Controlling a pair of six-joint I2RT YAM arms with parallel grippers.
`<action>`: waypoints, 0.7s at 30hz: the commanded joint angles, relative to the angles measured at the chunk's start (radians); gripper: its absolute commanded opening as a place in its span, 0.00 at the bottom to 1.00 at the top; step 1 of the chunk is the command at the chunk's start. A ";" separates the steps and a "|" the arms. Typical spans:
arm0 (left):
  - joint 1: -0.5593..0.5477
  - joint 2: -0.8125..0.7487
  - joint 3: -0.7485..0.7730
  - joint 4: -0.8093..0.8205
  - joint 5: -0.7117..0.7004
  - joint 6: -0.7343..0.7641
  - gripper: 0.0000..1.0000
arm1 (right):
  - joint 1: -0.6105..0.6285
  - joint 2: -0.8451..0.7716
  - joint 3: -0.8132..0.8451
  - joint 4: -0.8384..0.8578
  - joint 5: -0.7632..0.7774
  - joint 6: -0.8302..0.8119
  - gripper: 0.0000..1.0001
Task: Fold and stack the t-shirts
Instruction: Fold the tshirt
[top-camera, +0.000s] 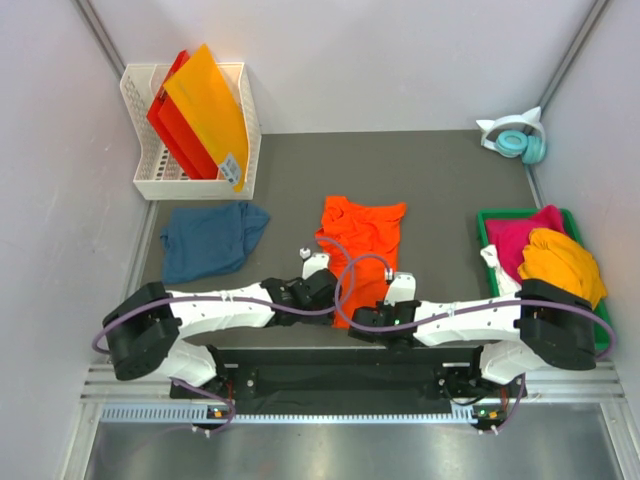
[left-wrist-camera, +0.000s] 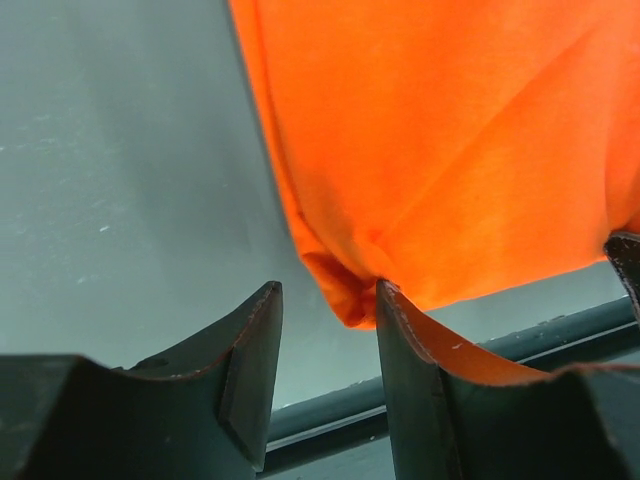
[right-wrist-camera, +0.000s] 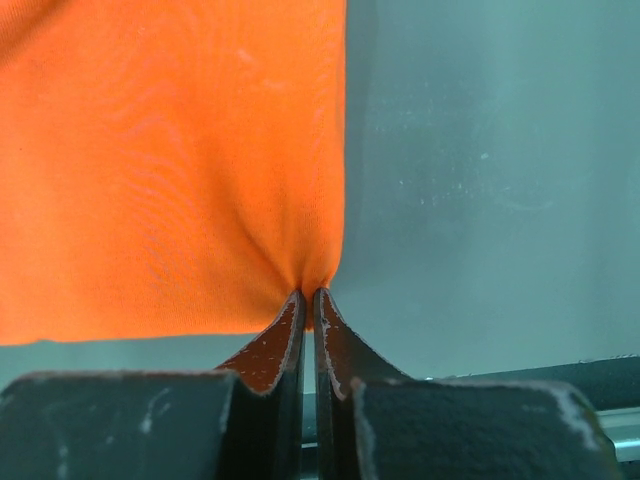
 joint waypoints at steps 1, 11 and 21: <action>-0.008 -0.110 0.042 -0.077 -0.093 -0.010 0.48 | 0.019 0.061 -0.074 0.035 -0.199 0.002 0.00; -0.005 -0.152 0.062 -0.076 -0.123 0.029 0.49 | 0.006 0.087 -0.047 0.038 -0.189 -0.024 0.00; -0.007 -0.034 0.081 -0.007 -0.035 0.021 0.50 | 0.000 0.078 -0.056 0.035 -0.189 -0.013 0.00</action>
